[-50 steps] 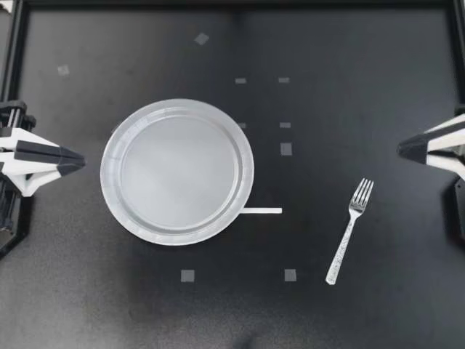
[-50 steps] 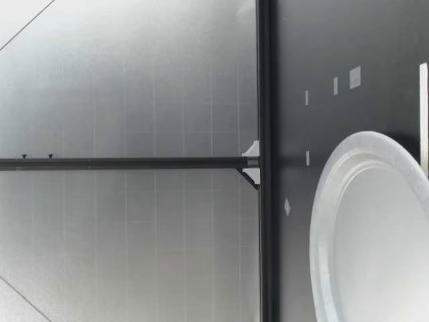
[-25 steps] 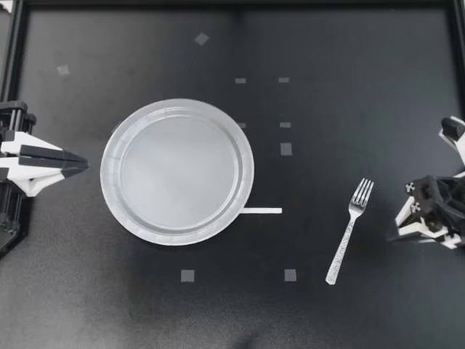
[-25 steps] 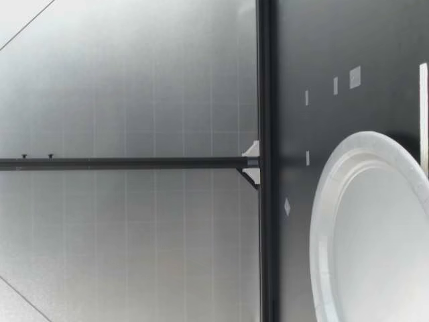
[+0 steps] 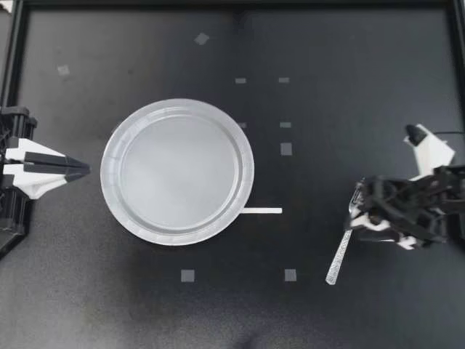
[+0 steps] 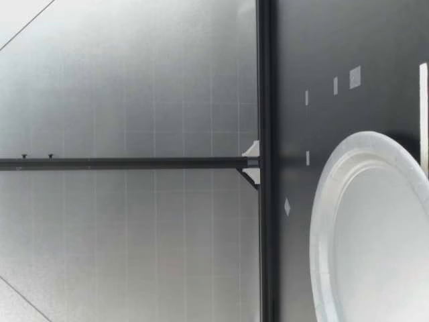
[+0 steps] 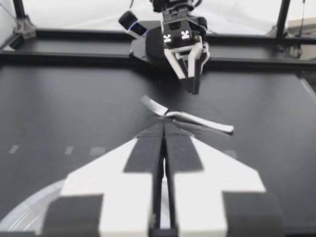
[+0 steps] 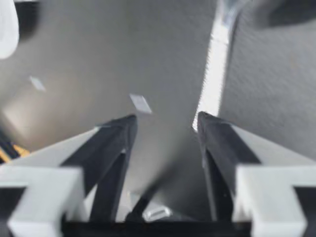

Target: Pick up the fork and place it on the plate.

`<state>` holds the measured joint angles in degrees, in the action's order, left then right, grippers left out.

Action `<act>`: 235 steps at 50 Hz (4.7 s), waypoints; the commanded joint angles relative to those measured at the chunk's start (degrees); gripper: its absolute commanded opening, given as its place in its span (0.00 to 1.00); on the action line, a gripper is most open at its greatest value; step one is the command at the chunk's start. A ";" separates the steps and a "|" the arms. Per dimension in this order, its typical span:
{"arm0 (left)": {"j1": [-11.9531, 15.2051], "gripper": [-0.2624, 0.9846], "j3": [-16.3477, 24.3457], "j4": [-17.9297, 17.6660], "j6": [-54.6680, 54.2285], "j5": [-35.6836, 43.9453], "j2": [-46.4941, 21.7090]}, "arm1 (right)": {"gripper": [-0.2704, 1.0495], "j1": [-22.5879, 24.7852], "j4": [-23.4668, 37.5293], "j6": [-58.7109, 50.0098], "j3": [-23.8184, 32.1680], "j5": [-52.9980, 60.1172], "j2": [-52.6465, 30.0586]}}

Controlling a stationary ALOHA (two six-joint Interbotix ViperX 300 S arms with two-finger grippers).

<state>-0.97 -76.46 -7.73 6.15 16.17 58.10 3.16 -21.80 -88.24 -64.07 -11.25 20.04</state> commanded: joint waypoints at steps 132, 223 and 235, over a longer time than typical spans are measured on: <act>-0.09 0.20 -1.41 5.71 0.70 0.44 2.99 | 0.20 -4.04 3.78 -3.69 5.54 -4.66 -7.73; -0.09 0.76 10.11 -6.59 -20.39 10.99 -21.27 | 0.20 -20.30 59.41 39.29 42.71 59.06 -27.16; -0.09 0.75 9.93 -6.68 -20.92 9.67 -21.27 | 0.20 -20.30 59.50 39.20 44.03 58.97 -27.95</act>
<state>-0.97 -67.15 -14.59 -14.59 25.84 36.65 -16.79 37.88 -49.04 -21.62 47.29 -8.79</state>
